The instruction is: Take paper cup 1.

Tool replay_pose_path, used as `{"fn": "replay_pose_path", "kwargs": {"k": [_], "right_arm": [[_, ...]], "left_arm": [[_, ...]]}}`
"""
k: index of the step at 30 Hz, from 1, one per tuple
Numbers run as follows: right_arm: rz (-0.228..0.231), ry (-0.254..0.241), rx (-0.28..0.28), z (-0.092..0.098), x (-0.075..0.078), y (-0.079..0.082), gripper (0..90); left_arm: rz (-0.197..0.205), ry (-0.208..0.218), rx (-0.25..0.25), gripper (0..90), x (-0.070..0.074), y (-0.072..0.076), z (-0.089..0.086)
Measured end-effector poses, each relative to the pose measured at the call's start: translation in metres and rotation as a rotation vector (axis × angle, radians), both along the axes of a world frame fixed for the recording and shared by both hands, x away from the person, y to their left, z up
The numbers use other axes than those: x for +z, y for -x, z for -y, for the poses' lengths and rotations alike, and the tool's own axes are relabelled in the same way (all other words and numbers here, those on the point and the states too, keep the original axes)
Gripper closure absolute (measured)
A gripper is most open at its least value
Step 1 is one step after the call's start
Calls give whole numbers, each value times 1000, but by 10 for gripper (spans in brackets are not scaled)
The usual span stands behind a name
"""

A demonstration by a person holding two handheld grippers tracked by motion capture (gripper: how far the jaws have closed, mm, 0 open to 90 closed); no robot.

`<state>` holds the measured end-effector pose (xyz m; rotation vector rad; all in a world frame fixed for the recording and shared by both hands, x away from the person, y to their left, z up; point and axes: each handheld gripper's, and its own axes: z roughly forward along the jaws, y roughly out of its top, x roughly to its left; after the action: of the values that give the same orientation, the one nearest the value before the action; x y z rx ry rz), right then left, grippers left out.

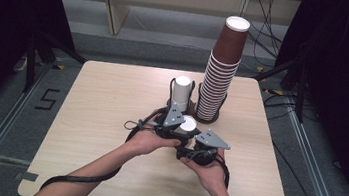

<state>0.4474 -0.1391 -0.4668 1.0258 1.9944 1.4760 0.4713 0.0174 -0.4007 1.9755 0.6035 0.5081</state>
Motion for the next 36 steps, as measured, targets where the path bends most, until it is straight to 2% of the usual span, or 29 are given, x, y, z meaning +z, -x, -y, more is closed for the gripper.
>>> {"fn": "replay_pose_path", "kwargs": {"k": [1,3,4,8,9,10,11,14,15,18,21,23,24,25,26,27,28,29,30,32,34,36], "right_arm": [[4,-14,4,0,-1,-1,191],[8,-13,2,0,-1,-1,197],[-20,-17,-7,0,-1,1,205],[-12,-33,-6,-2,-2,1,236],[-19,-21,-9,-2,-2,3,242],[-4,-13,-3,-1,-3,2,247],[9,-7,-20,-1,-3,2,254],[13,4,-19,1,-2,2,273],[-4,-13,-21,0,-1,3,277],[-24,-56,-19,0,-1,3,283],[-46,-71,-30,2,1,4,284],[-34,-61,-36,4,1,3,283],[-58,-83,-41,5,0,2,283],[-64,-72,-53,6,0,2,283],[-50,-71,-56,8,-2,0,283],[-80,-81,-70,10,-3,0,283],[-88,-89,-72,11,-3,-1,283],[-73,-87,-70,14,-4,-2,283],[-91,-86,-80,15,-4,-2,283],[-91,-92,-93,19,-6,-4,282],[-100,-100,-96,21,-6,-4,282],[-116,-129,-101,23,-6,-4,281]], "left_arm": [[-1,2,-1,336,0,0,0],[-3,6,-4,336,-1,1,0],[-4,5,-3,336,-1,1,1],[-12,3,-4,334,-3,1,2],[-16,6,-3,333,-4,0,1],[-16,7,-5,332,-4,0,1],[-15,7,-6,331,-4,0,1],[-14,22,-4,326,-4,0,1],[-16,35,-2,323,-5,-1,1],[7,68,-9,280,-6,-2,-1],[28,92,-23,202,-5,-2,-5],[60,95,-33,160,-4,-1,-9],[65,100,-32,150,-3,0,-11],[70,108,-28,147,-3,0,-14],[74,114,-27,144,-2,0,-18],[73,118,-22,144,-2,1,-20],[77,123,-15,143,-3,1,-23],[78,120,-12,142,-2,1,-27],[80,127,-8,140,-3,2,-30],[88,130,0,140,-4,3,-37],[93,119,-1,138,-6,5,-41],[92,105,2,133,-11,8,-45]]}}
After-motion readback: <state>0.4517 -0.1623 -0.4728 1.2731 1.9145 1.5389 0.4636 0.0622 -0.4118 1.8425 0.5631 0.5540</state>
